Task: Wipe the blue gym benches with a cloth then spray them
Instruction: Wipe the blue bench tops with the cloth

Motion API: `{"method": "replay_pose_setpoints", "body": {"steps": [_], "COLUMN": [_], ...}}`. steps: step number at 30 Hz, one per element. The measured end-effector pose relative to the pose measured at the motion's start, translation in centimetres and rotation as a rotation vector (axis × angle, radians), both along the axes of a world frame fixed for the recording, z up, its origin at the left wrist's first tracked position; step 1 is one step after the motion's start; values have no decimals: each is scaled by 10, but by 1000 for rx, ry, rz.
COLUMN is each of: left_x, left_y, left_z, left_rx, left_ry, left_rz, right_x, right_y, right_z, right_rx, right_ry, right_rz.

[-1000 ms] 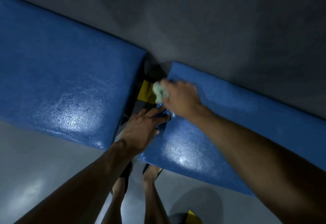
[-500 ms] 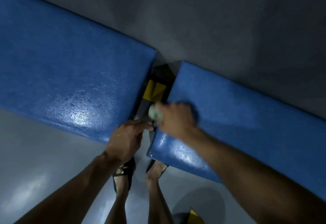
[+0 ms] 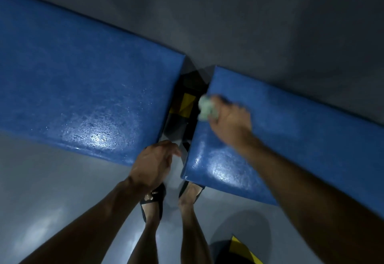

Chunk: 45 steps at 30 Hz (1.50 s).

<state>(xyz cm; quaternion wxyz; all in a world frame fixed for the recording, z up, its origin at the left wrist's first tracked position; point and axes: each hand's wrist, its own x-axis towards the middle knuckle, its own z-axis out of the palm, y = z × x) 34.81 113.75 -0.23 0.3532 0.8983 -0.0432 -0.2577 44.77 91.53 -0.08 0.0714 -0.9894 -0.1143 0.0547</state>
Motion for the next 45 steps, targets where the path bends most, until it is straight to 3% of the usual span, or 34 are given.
{"method": "replay_pose_setpoints", "body": {"steps": [3,5,7,10,13,15,20,25,30,36,39,41,45], "left_x": [0,0,1,5,7,7,3,-3,-5,-16,-19,-19,-17], "left_y": [3,7,13,19,21,22,22,28,24,24,22,18,0], "left_z": [9,12,14,17,17,16,18,21,21,22,21,23,31], "left_rx": [5,10,28,43,24,13,-23,-3,31,20,57,74,92], "left_ry": [-2,11,18,1,-17,-23,-35,-47,-59,-70,-49,-39,-36], "left_rz": [-35,-55,-62,-86,-113,-122,-169,-205,-195,-261,-272,-282,-267], "right_x": [-100,-119,-96,-30,-7,-33,-143,-130,-100,-165,-182,-199,-238], "right_y": [13,8,-1,-16,-14,4,41,48,62,64,36,-7,-90], "right_z": [9,19,15,15,19,17,25,28,17,21,23,24,47], "right_rx": [107,110,50,-84,-101,-47,192,-34,-164,16,-16,-9,-165], "right_ry": [224,373,305,61,127,90,252,369,219,294,416,525,468], "right_rz": [223,388,479,240,-86,-182,1,295,4,62,113,-46,-366]}}
